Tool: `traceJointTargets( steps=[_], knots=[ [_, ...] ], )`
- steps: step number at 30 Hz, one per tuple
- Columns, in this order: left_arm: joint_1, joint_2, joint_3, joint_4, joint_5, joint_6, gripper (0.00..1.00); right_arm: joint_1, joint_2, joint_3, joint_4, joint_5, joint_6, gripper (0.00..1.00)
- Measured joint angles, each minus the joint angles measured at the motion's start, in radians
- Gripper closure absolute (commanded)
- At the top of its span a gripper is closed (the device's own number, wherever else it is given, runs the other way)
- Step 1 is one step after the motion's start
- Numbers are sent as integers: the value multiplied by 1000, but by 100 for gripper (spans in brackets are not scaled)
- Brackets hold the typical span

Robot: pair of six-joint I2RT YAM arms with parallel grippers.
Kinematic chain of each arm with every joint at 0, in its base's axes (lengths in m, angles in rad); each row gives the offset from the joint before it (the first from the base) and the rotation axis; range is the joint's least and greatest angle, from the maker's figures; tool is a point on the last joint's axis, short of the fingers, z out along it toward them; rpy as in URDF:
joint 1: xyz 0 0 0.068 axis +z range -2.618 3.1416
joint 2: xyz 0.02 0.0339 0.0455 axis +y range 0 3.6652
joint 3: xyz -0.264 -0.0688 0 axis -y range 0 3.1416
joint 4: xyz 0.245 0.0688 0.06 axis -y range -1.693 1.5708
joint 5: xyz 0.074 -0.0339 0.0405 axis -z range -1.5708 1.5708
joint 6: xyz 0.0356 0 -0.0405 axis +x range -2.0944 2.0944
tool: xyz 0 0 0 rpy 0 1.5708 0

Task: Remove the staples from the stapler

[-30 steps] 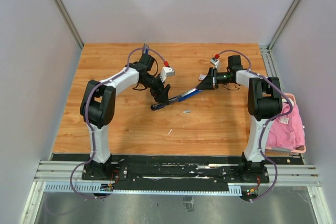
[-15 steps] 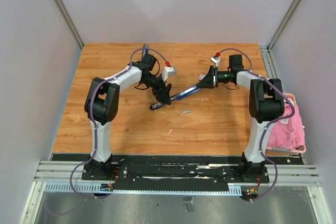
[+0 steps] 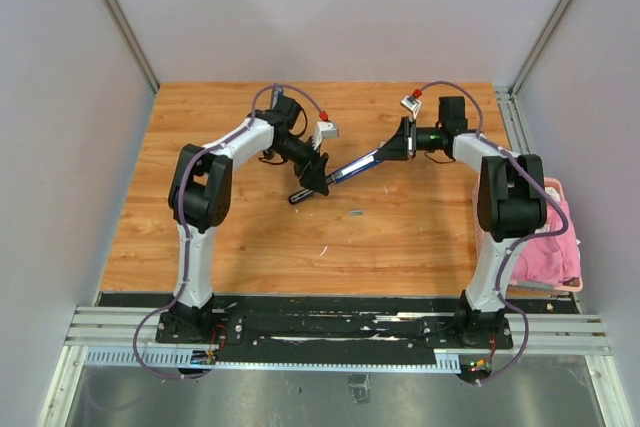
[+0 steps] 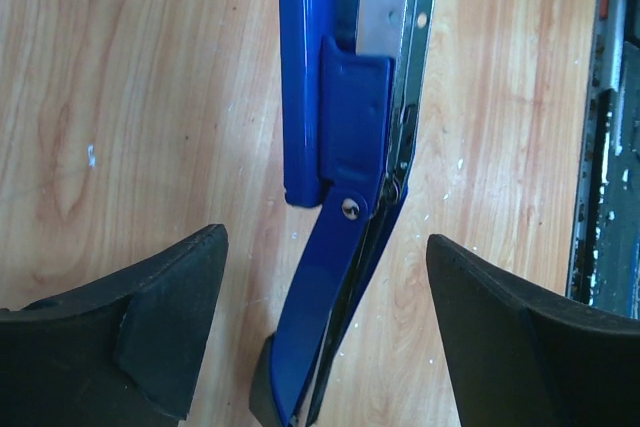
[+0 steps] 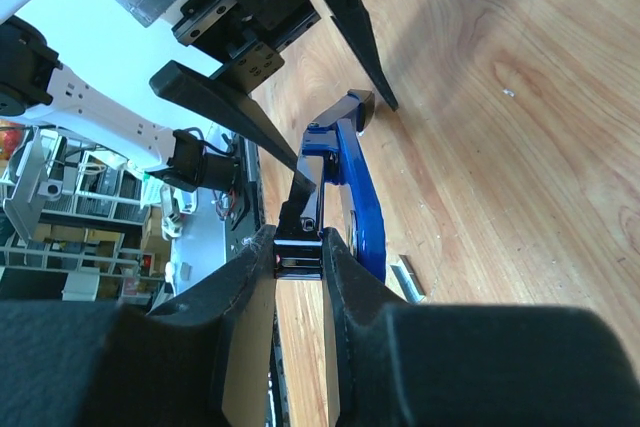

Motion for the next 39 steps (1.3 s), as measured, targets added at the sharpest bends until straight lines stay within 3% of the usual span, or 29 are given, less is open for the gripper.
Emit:
traceJointTargets(
  steps=[9,15,24,34,39],
  knots=[
    [0,52,86,-95,103,55,26,19,0,-2,-16,-27,-15,100],
    [0,73,129,-149,162,82,34,36,0,15,-137,-36,-109,99],
    [0,97,132,-198,229,84,44,51,0,41,-230,-35,-201,100],
    [-10,99,132,-200,278,81,44,55,0,42,-246,-35,-208,100],
    [-25,99,124,-207,286,85,54,56,0,42,-250,-37,-208,100]
  ],
)
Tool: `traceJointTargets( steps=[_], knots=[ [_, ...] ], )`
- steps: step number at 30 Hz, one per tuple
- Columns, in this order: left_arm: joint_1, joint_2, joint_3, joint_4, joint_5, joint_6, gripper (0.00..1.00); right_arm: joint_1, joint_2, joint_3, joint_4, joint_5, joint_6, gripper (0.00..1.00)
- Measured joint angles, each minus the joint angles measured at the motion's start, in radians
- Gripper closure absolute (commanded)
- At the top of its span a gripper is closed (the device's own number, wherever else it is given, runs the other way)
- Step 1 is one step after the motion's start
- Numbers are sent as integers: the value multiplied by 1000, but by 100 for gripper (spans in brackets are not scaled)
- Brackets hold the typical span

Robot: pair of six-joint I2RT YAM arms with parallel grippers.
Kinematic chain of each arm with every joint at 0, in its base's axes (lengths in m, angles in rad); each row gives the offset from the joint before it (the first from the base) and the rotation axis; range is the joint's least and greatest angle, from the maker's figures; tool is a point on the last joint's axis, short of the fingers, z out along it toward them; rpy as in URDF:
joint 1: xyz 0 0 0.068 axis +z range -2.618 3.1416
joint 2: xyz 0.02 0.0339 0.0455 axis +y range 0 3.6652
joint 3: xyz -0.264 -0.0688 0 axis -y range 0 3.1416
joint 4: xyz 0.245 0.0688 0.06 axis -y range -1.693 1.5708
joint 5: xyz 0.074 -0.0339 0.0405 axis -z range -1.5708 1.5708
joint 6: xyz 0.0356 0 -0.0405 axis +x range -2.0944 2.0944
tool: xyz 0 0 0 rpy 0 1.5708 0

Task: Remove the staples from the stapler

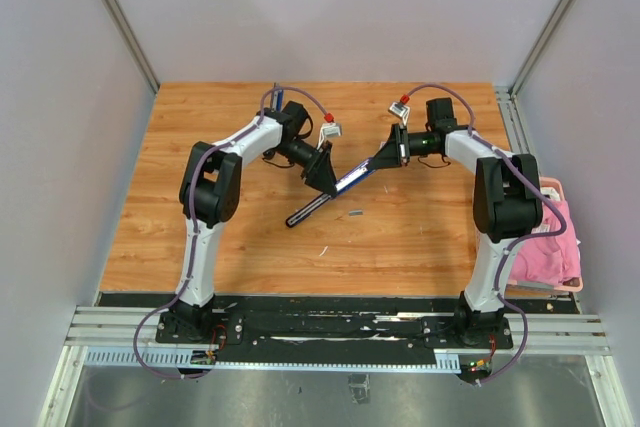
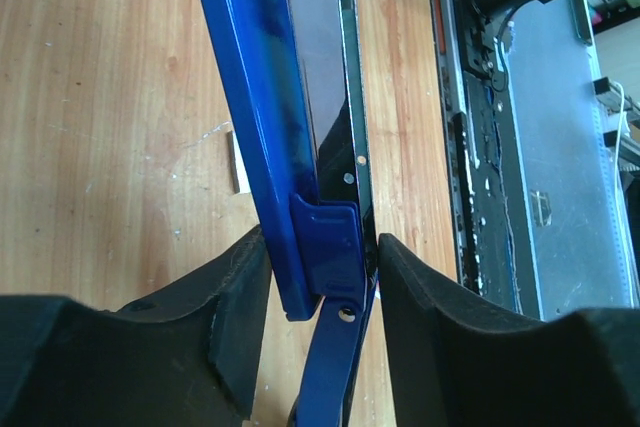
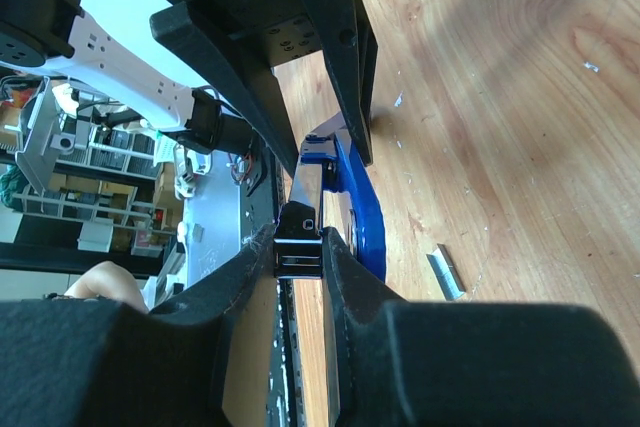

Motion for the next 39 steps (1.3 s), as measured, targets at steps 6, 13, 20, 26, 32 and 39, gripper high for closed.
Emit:
traceJointTargets(
  steps=[6,13,20,26,32,39],
  knots=[
    [0,0,-7,-30,3,22,60,3,0,0,-13,-3,-3,100],
    [0,0,-7,-61,3,43,95,8,0,0,-25,-5,-7,100],
    [0,11,5,-74,7,22,100,8,0,0,-28,-2,-8,87],
    [-1,30,44,-91,-24,-15,100,8,3,16,-48,22,-14,75],
    [-2,32,64,-94,-78,-37,100,8,3,40,-79,39,-28,68],
    [-2,32,70,-106,-145,-49,100,8,24,51,-111,65,-46,66]
  ],
)
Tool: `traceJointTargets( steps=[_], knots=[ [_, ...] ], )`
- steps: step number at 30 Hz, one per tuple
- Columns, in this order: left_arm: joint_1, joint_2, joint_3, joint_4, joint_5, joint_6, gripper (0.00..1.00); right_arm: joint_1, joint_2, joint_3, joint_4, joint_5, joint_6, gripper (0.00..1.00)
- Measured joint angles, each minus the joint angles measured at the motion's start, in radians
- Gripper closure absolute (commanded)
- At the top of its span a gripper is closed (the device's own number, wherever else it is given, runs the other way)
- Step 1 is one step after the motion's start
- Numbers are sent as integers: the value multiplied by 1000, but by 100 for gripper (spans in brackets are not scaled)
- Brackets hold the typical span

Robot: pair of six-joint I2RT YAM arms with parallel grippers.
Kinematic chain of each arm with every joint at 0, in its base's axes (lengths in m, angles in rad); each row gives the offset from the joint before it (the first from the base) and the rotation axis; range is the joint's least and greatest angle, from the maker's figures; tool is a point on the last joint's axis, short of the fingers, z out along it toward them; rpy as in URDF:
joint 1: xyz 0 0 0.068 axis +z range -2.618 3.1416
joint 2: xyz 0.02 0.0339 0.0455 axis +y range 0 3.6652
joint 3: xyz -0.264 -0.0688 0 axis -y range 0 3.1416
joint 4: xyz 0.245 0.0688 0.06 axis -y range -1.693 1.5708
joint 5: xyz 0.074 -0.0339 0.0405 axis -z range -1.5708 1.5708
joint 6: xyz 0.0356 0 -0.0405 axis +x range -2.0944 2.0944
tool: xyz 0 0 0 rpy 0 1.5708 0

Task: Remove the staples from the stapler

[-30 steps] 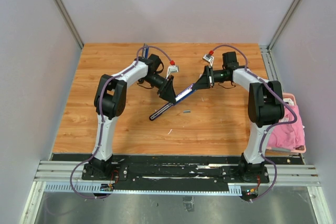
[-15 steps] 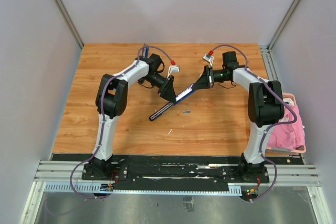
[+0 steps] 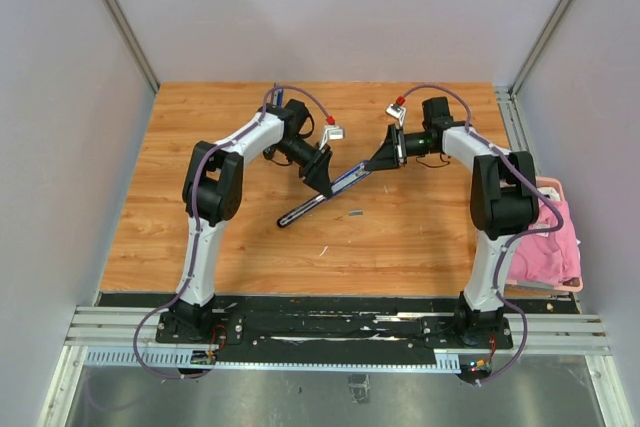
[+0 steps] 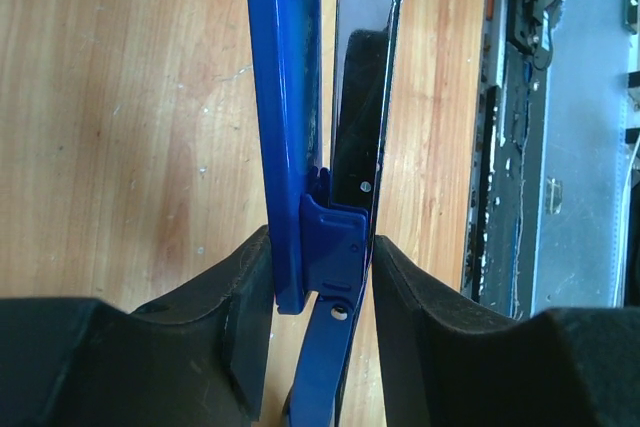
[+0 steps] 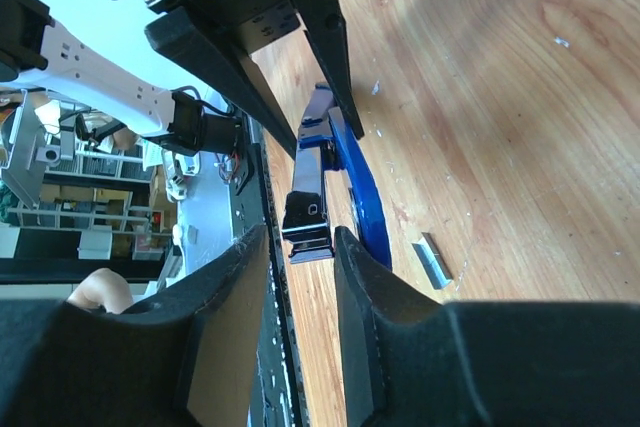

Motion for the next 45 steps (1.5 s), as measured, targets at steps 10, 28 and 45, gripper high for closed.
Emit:
traceJointTargets(
  steps=[10,28,45],
  knots=[
    [0,1,25,-2,-108,-34,100,0,53,44,-77,76,-34,64],
    [-2,27,59,56,-327,-144,100,0,88,61,-126,281,-56,62],
    [-7,-182,-122,245,-518,-202,67,0,-23,20,-106,428,-136,56]
  ],
)
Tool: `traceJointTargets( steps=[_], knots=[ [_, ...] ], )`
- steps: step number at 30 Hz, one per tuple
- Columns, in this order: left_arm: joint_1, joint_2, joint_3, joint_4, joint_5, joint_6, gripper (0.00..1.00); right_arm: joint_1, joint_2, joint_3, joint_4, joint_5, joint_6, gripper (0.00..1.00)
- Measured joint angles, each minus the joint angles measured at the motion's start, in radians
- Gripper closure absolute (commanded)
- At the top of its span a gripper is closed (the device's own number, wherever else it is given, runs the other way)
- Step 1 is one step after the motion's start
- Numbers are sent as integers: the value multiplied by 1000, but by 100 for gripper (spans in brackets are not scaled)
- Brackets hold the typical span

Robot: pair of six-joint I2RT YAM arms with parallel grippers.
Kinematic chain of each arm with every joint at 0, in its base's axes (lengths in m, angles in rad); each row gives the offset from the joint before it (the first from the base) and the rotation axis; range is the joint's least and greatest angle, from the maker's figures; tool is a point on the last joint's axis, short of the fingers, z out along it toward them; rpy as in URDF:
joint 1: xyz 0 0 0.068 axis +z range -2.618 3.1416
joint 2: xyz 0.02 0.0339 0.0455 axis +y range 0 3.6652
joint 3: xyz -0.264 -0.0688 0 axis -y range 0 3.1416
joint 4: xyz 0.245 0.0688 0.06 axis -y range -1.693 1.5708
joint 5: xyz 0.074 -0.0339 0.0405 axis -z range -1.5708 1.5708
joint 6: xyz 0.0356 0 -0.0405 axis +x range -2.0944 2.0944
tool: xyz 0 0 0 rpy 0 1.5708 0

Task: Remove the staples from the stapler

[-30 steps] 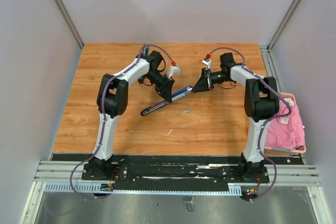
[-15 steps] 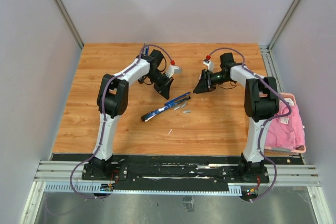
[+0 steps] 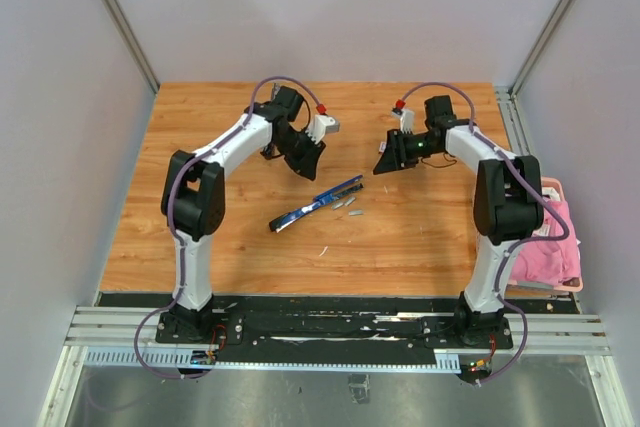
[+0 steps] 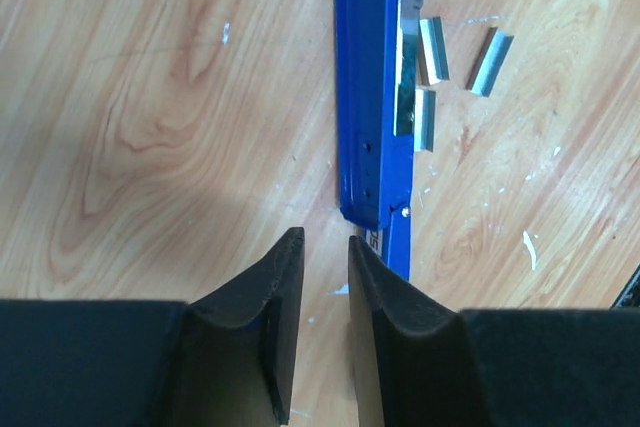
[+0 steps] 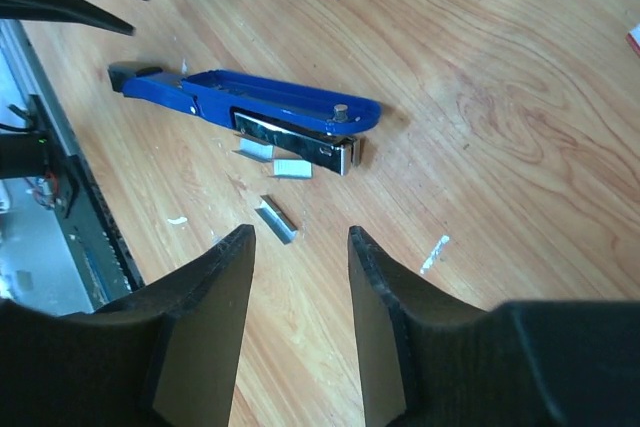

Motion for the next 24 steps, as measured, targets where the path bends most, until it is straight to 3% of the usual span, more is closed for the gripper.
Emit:
traceJointTargets(
  steps=[9,24],
  knots=[
    [-58,-161,-211,97,-119,24,43,1,-149,-124,116,67,-85,55],
    [-216,-161,-295,214,-356,30,39,-29,-385,-159,129,192,-138,55]
  ],
)
